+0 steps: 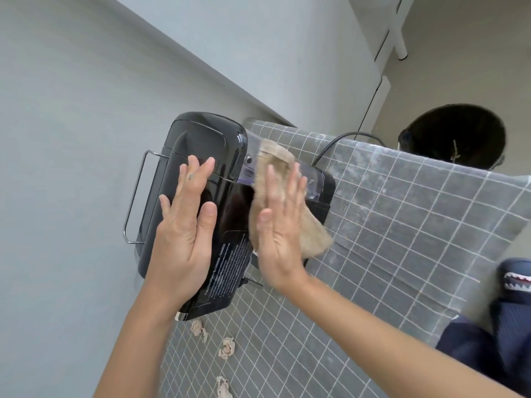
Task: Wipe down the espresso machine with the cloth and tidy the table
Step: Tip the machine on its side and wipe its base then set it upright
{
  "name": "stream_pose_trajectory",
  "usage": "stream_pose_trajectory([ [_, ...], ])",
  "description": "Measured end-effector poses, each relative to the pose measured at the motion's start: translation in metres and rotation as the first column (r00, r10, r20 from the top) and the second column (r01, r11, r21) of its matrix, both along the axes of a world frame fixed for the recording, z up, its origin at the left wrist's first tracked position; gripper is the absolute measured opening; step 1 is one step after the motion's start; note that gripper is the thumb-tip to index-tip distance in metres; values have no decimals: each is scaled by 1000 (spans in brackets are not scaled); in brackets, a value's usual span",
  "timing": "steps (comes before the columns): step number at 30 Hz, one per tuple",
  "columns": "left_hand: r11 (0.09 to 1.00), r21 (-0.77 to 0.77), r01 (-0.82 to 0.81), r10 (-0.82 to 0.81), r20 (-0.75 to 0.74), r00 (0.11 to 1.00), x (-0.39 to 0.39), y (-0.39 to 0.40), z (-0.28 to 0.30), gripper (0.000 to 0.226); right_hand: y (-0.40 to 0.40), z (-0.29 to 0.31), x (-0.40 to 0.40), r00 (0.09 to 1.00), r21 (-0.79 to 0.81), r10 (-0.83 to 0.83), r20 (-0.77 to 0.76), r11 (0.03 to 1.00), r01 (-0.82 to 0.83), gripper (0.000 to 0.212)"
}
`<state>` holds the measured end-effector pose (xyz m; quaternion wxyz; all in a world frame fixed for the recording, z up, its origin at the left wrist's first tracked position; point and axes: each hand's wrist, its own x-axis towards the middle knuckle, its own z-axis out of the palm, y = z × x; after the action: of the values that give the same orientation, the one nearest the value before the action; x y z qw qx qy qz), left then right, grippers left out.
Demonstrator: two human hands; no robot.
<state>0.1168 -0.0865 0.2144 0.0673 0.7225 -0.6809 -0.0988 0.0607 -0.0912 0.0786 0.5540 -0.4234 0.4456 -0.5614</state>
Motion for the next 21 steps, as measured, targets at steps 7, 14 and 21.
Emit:
stream_pose_trajectory([
  [7,1000,1,11,-11,-17,1000,-4,-6,4,49,-66,-19,-12,990,50,-131,-42,990,133,70],
  [14,1000,25,7,-7,-32,999,-3,-5,-2,49,11,-10,8,997,21,-2,-71,1000,3,58],
  [21,1000,30,4,-3,-33,999,-3,-8,-1,47,-44,2,-5,993,-56,-101,-53,994,98,63],
])
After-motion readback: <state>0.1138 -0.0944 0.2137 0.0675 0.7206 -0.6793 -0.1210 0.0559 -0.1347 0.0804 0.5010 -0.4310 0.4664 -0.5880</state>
